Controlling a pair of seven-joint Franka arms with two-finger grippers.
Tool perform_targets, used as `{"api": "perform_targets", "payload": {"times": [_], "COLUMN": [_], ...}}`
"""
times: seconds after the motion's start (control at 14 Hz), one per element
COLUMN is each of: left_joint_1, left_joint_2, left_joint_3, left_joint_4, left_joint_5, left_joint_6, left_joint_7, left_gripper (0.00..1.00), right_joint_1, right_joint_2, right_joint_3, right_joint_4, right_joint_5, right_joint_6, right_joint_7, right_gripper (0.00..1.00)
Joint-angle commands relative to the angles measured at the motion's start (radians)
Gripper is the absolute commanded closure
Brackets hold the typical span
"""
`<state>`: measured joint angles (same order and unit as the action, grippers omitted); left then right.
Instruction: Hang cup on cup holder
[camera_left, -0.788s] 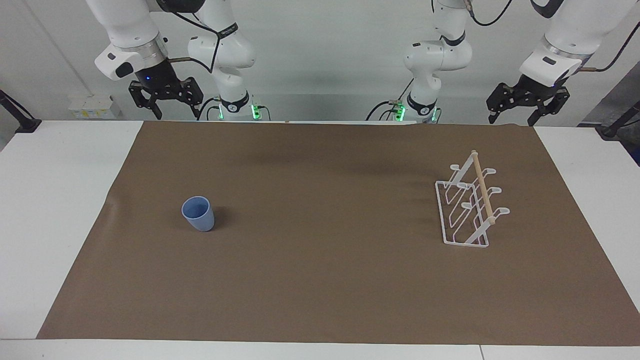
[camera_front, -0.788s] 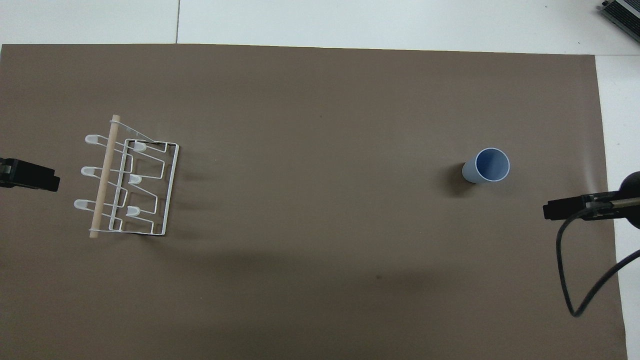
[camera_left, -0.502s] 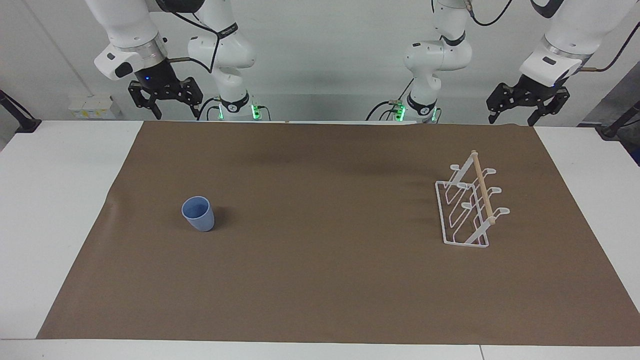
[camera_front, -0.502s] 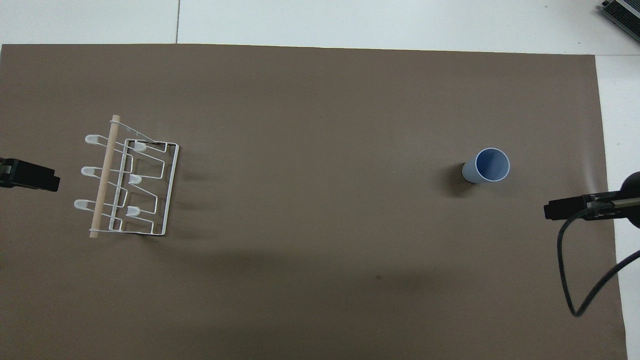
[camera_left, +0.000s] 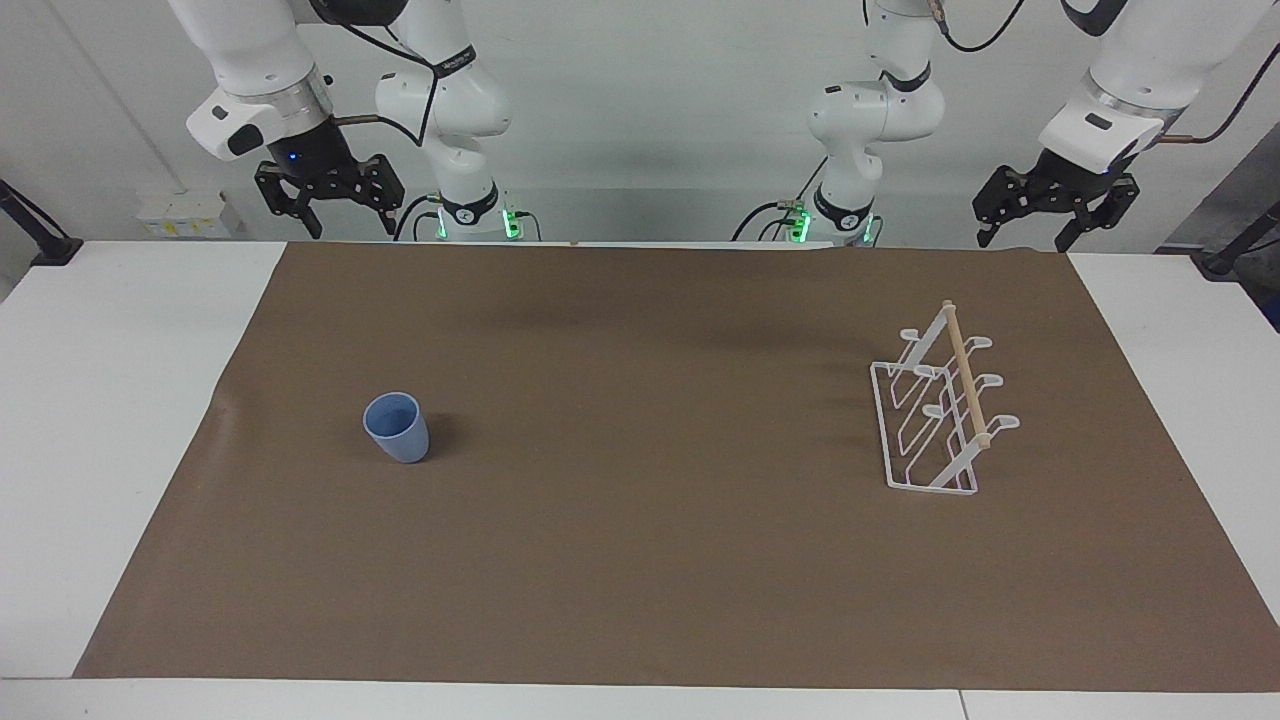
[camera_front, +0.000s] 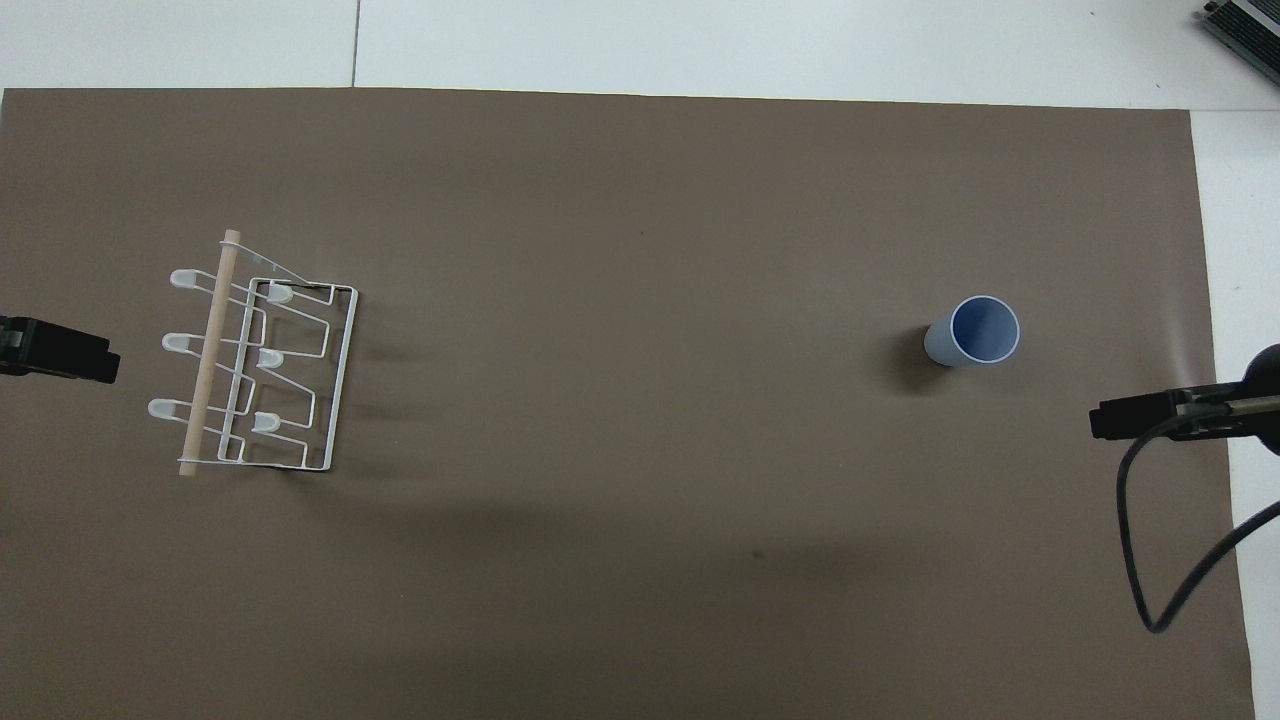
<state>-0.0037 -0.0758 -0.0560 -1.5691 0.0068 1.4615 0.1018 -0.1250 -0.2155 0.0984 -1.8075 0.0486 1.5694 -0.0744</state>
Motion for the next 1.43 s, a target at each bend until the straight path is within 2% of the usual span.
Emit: {"api": "perform_targets", "payload": {"times": [0.0, 0.43, 1.0, 1.36], "left_joint_1": [0.013, 0.013, 0.013, 0.013], "left_joint_2": [-0.032, -0.032, -0.032, -0.032], "left_joint_3": [-0.007, -0.007, -0.007, -0.007], "left_joint_4": [-0.035, -0.035, -0.035, -0.035], "left_joint_5": [0.013, 0.013, 0.013, 0.013], "left_joint_6": [0.0, 0.0, 0.0, 0.0], "left_joint_7": [0.007, 0.007, 0.007, 0.009], "left_gripper": [0.0, 0.0, 0.0, 0.0], "right_joint_1": [-0.001, 0.002, 0.004, 0.036], "right_joint_2": [-0.016, -0.053, -0.051, -0.015], "right_joint_3": [0.007, 0.018, 0.023, 0.023], "right_joint_4": [-0.026, -0.13, -0.26, -0.337], "right_joint_5": [-0.009, -0.009, -0.009, -0.009], "right_joint_6": [0.043, 0.167, 0.352, 0.47], "right_joint_7": [0.015, 0.018, 0.018, 0.019], "right_gripper": [0.0, 0.0, 0.0, 0.0]}}
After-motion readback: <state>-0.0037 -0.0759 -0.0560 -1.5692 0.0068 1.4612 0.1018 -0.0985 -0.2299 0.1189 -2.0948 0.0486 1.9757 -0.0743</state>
